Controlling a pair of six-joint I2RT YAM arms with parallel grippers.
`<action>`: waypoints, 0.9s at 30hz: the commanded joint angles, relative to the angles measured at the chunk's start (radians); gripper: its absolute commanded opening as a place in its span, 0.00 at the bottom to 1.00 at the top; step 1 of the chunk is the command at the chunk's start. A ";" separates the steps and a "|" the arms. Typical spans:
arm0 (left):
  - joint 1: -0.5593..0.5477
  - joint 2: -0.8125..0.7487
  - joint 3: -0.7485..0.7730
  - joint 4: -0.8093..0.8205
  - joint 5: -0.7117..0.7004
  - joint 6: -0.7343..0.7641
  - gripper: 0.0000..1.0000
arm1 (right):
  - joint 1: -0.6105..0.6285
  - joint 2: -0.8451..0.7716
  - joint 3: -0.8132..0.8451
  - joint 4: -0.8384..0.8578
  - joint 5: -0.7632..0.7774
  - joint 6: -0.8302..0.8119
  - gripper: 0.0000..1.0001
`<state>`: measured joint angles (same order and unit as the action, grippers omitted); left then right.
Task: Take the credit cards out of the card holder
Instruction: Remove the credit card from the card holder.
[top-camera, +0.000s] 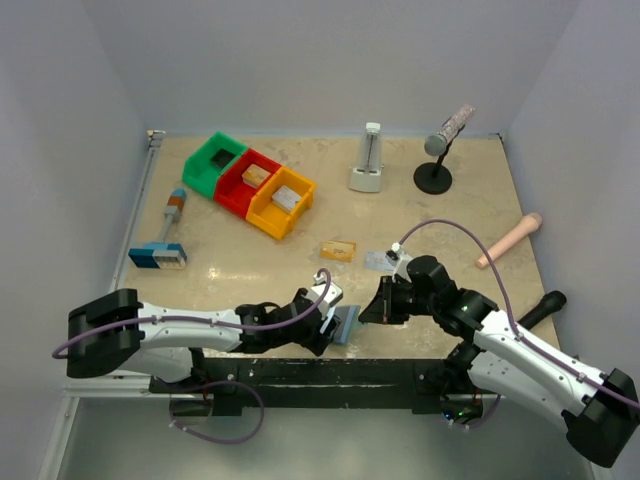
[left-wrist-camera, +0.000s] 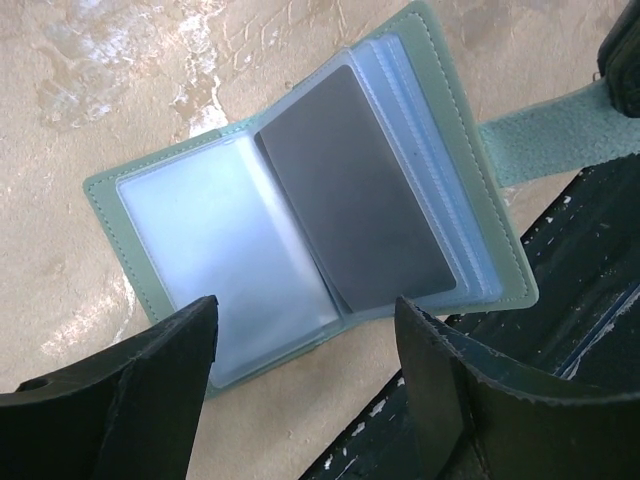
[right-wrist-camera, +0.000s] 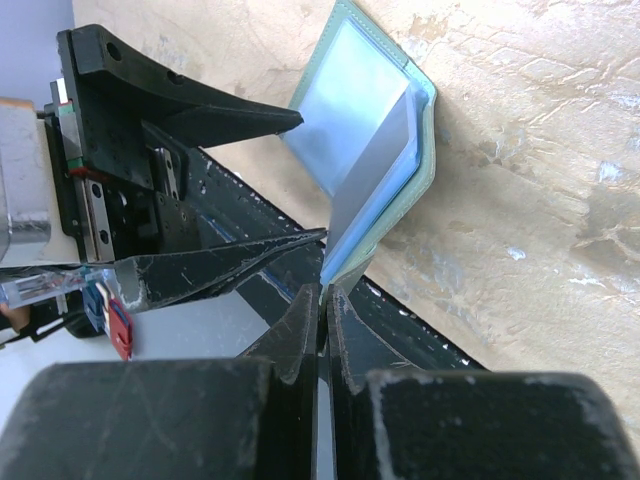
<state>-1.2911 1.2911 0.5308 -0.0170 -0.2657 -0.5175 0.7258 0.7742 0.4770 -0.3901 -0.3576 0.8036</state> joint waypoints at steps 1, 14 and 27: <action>-0.005 -0.001 0.035 0.019 -0.056 -0.038 0.77 | 0.003 -0.010 0.041 0.007 -0.014 -0.004 0.00; -0.043 -0.039 -0.057 0.078 -0.024 0.002 0.75 | 0.004 -0.006 0.045 0.005 -0.014 -0.006 0.00; -0.060 0.037 0.012 0.063 -0.075 0.008 0.76 | 0.003 0.013 0.054 0.008 -0.020 -0.004 0.00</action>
<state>-1.3453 1.3079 0.4900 0.0086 -0.3096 -0.5262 0.7258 0.7876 0.4862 -0.3939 -0.3584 0.8036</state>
